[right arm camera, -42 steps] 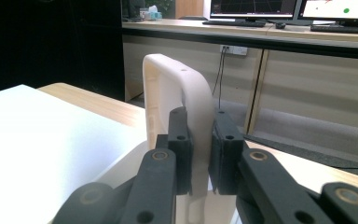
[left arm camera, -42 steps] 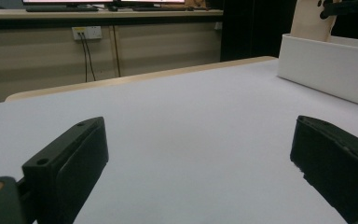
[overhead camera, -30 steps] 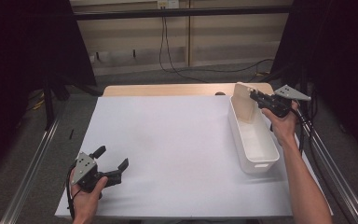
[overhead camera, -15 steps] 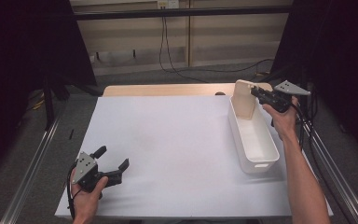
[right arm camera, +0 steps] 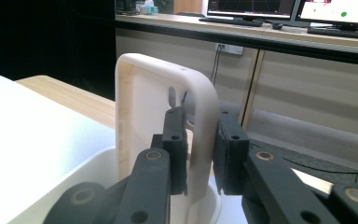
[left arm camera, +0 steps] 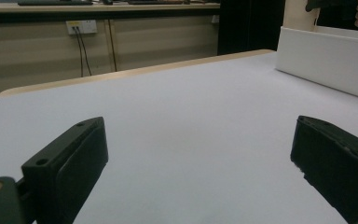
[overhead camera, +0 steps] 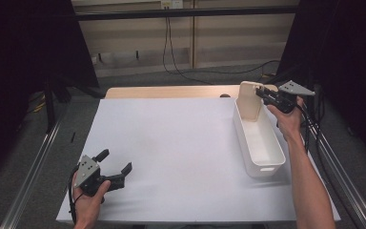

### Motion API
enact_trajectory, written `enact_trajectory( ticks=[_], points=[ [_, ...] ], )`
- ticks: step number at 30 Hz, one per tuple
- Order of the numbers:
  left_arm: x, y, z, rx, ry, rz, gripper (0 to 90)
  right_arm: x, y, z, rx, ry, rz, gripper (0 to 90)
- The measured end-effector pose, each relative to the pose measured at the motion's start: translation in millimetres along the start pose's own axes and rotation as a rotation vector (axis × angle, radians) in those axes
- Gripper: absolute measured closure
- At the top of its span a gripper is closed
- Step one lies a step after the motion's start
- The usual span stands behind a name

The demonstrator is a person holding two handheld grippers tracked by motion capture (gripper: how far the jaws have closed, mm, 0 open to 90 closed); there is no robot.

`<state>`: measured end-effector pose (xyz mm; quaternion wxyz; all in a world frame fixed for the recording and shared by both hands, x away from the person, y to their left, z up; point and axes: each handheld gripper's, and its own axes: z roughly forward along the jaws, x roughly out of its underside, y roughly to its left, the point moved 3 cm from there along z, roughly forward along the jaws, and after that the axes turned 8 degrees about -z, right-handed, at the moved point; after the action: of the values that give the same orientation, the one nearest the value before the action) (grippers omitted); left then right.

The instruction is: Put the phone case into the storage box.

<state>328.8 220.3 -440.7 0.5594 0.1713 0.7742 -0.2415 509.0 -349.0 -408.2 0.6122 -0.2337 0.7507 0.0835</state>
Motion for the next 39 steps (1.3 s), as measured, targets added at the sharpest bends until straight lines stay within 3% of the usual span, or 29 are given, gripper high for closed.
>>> enact_trajectory(
  ticks=[17, 20, 35, 39],
  points=[
    [0.7, 0.1, -0.2, -0.002, 0.0, 0.002, 3.9, 1.3, -4.0, 5.7, 0.034, 0.009, 0.002, 70.7],
    [0.7, 0.1, -0.4, -0.001, 0.0, 0.0, 3.9, 1.1, -4.5, 6.7, 0.046, 0.012, 0.004, 66.1],
    [0.9, 0.8, -0.3, -0.005, 0.004, 0.0, 3.9, 3.6, -6.9, 11.9, 0.06, 0.018, -0.012, 68.3],
    [0.8, 0.9, -0.2, -0.005, 0.003, 0.0, 3.9, 5.5, -7.5, 13.3, 0.064, 0.016, 0.005, 67.8]
  ],
)
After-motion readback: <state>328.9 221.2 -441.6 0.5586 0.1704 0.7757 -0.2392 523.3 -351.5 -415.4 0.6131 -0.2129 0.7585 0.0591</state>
